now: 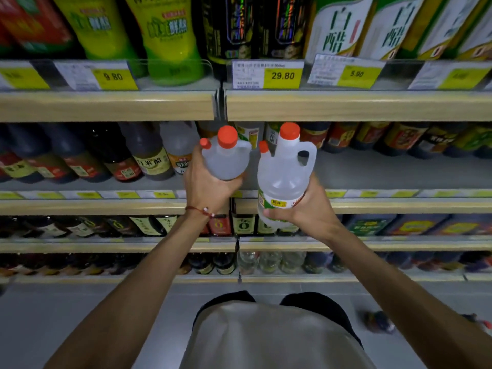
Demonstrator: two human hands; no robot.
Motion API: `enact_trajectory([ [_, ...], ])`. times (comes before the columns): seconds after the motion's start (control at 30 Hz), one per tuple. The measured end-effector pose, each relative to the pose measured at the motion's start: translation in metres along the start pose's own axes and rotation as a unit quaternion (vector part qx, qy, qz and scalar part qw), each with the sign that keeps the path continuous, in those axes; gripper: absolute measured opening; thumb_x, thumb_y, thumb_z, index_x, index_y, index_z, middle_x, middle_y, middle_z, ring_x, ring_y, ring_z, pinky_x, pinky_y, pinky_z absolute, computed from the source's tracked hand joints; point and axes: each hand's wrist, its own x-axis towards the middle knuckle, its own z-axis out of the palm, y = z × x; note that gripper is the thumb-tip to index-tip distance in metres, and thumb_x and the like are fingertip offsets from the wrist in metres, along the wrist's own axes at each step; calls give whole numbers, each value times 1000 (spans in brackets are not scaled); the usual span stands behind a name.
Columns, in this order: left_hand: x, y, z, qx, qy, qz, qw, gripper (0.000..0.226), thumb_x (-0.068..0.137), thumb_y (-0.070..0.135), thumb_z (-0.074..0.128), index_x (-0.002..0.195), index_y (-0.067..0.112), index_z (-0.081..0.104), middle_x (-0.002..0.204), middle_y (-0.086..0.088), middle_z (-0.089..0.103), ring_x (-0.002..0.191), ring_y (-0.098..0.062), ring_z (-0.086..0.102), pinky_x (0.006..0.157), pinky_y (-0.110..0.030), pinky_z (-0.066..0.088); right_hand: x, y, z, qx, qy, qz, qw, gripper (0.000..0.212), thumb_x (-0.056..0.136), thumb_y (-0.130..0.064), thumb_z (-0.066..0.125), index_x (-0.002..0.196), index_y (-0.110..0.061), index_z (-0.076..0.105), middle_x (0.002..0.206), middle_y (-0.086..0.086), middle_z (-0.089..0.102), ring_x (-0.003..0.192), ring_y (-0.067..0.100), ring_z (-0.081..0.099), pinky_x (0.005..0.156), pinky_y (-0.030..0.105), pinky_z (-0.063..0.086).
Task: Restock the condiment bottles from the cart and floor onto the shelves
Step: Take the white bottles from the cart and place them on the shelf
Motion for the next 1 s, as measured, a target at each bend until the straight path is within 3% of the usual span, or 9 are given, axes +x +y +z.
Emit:
enact_trajectory([
  [0.17,24,-17,25,1,15,1,1000,82,52,36,96,120,15,56,109,3,67,102,-26,68,74,-34,55,11,18,2,-2,8,-18,1000,94,58,-18,102,138,-14,54,127,-3,71,117,15,69,98,45,60],
  [0.33,44,-40,42,-33,1,-12,999,80,49,51,88,119,23,60,113,4,71,102,-17,69,78,-40,62,20,28,1,12,10,-28,999,94,59,-13,102,139,-16,53,128,-3,70,118,15,69,98,43,60],
  [0.47,53,-45,47,-62,-16,-22,998,80,47,54,85,118,28,58,111,11,67,100,-8,64,79,-23,55,25,28,0,22,2,-42,999,96,60,-10,101,140,-19,50,130,-6,69,119,13,68,99,38,60],
  [0.57,61,-50,49,-81,-28,-35,996,77,52,42,93,119,24,58,114,7,68,104,-11,64,86,-27,56,30,27,2,27,-9,-47,998,96,61,-10,101,142,-16,50,133,-2,68,122,19,67,101,45,58],
  [0.67,63,-50,49,-104,-52,-35,993,68,61,23,99,111,37,55,112,12,66,107,-10,63,90,-28,55,32,25,5,34,-13,-46,998,95,61,-8,101,141,-17,50,132,-1,68,122,20,67,102,48,57],
  [0.77,60,-46,47,-128,-65,-37,989,72,63,16,96,110,47,52,116,16,64,110,-6,62,96,-27,53,32,20,7,32,-16,-49,998,96,61,-6,100,140,-20,49,132,-3,67,122,19,66,103,48,57],
  [0.87,51,-39,41,-124,-64,-55,989,68,69,11,93,117,39,53,123,7,64,116,-11,59,99,-31,52,29,12,8,30,-23,-46,998,95,61,-4,100,139,-21,49,131,-4,67,122,18,66,103,48,57],
  [1.0,36,-35,28,-60,-49,-70,994,65,77,23,82,135,21,53,130,3,67,119,-14,62,100,-37,55,20,0,8,31,-32,-33,998,94,62,-4,100,139,-22,49,131,-5,68,122,17,66,102,48,57],
])
